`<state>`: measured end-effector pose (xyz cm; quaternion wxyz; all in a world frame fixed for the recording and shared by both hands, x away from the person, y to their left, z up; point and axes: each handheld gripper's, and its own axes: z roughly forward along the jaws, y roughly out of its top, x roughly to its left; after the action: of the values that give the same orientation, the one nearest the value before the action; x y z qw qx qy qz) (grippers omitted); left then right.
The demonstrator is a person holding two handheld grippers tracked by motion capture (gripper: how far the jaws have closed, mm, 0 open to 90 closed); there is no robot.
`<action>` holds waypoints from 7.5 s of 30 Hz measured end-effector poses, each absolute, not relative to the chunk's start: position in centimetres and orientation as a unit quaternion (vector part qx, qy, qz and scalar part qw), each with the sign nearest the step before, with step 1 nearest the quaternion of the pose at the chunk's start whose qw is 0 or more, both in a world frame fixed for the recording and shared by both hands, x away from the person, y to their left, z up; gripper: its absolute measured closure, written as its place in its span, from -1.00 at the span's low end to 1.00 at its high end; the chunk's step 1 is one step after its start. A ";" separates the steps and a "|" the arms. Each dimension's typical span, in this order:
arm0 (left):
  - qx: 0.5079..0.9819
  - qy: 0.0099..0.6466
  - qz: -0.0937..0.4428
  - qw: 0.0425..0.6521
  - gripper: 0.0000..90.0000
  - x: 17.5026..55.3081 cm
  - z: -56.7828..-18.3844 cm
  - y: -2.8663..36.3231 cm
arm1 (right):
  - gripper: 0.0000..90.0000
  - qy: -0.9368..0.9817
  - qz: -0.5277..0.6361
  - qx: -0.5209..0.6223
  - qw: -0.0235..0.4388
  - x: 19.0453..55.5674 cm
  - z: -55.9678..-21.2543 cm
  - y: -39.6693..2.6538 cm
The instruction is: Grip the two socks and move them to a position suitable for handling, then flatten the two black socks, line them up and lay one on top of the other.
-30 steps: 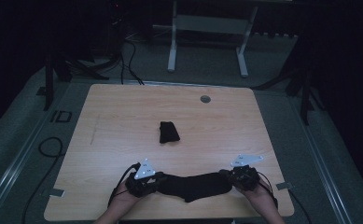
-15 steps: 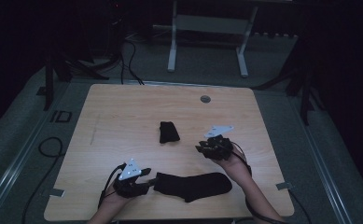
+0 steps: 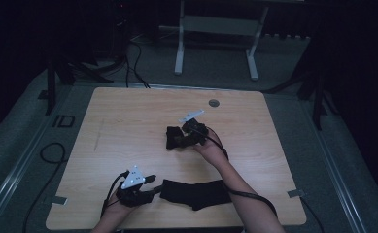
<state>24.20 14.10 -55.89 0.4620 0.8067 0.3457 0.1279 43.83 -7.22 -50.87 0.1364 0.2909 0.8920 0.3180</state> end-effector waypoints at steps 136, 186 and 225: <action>0.806 0.400 0.210 0.382 0.88 32.7 -54.7 11.1 | 0.99 0.841 0.343 0.406 0.100 37.9 -52.7 -22.8; 0.831 0.398 0.135 0.364 0.12 36.1 -56.3 9.4 | 0.22 0.830 0.310 0.451 0.112 39.3 -54.1 -27.7; 0.822 0.365 0.180 0.399 0.96 33.0 -49.9 9.7 | 0.92 0.833 0.363 0.391 0.147 36.4 -49.6 -25.5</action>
<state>32.98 9.73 -49.90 0.3993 0.8216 0.3648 0.1799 36.41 -25.51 -49.63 0.1473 0.3913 0.8328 0.3628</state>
